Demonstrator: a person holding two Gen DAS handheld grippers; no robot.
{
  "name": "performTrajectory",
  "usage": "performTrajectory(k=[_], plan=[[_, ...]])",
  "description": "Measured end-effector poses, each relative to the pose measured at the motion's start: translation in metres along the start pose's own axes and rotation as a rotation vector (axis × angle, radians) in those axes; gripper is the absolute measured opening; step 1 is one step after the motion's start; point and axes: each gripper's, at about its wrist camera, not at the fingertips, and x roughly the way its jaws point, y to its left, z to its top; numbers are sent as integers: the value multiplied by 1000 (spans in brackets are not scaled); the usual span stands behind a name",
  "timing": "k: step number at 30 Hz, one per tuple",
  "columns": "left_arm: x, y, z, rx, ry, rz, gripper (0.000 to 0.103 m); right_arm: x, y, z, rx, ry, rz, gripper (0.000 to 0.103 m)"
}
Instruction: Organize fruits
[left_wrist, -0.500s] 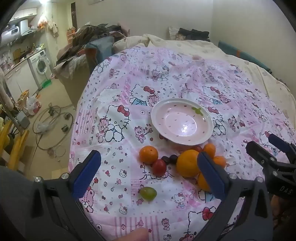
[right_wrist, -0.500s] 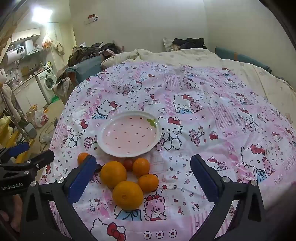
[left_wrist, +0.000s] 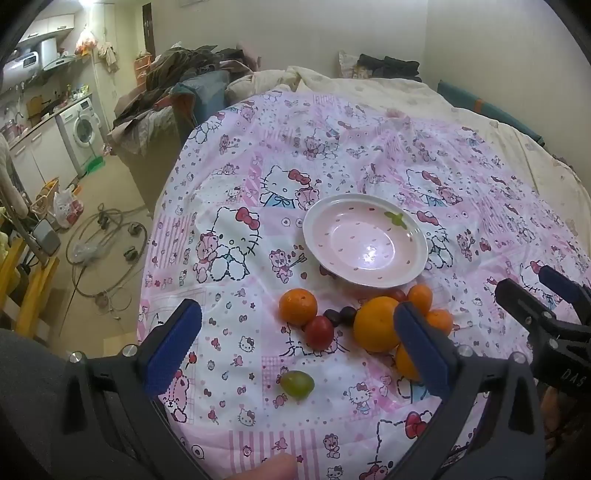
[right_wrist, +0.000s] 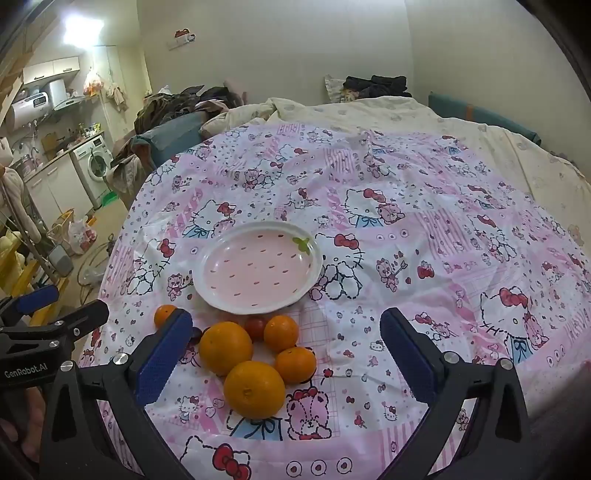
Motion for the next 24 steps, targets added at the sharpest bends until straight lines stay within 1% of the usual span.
performTrajectory(k=[10, 24], plan=[[3, 4, -5, -7, 6, 2, 103, -1, 0, 2, 10, -2, -5, 103], [1, 2, -3, 1, 8, -1, 103, -2, -2, 2, 28, -14, 2, 103]])
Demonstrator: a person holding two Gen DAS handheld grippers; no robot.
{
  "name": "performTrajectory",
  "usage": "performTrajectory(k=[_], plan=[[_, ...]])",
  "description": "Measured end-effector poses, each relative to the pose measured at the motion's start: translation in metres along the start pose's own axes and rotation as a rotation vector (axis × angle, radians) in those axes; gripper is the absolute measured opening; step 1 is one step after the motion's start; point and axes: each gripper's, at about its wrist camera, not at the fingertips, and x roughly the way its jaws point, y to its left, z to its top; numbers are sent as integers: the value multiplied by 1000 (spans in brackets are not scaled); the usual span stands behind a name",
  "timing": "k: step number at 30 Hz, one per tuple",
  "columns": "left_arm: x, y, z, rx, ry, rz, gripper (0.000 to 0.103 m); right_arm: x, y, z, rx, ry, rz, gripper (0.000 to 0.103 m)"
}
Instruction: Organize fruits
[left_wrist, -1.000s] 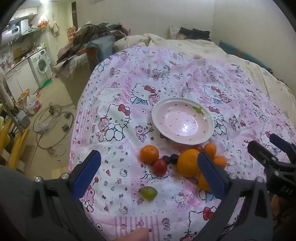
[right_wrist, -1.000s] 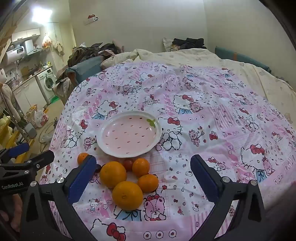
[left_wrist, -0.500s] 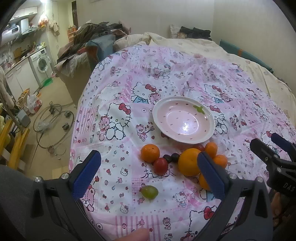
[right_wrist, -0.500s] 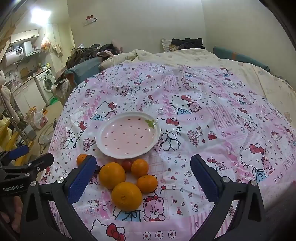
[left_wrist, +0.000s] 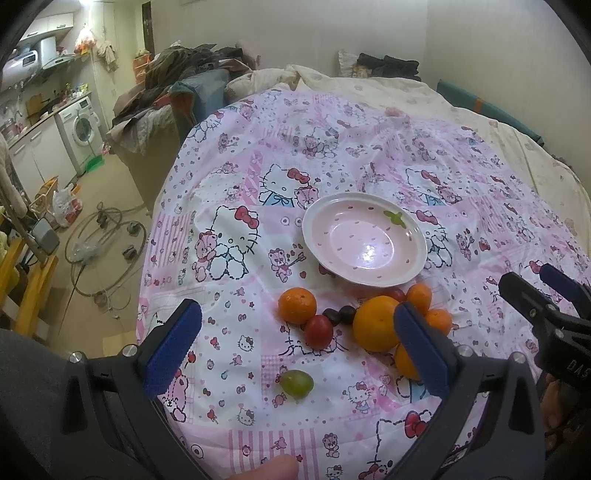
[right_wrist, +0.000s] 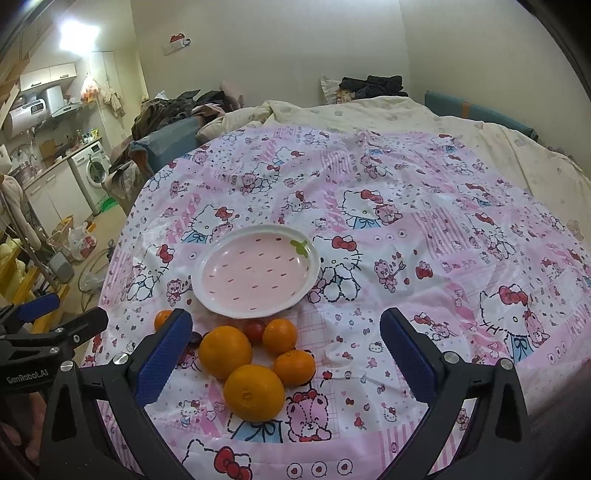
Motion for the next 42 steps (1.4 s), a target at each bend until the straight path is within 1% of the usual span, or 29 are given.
performTrajectory(k=[3, 42], plan=[[-1, -2, 1, 5, 3, 9, 103, 0, 0, 0, -1, 3, 3, 103], [0, -2, 1, 3, 3, 6, 103, 1, -1, 1, 0, 3, -2, 103]])
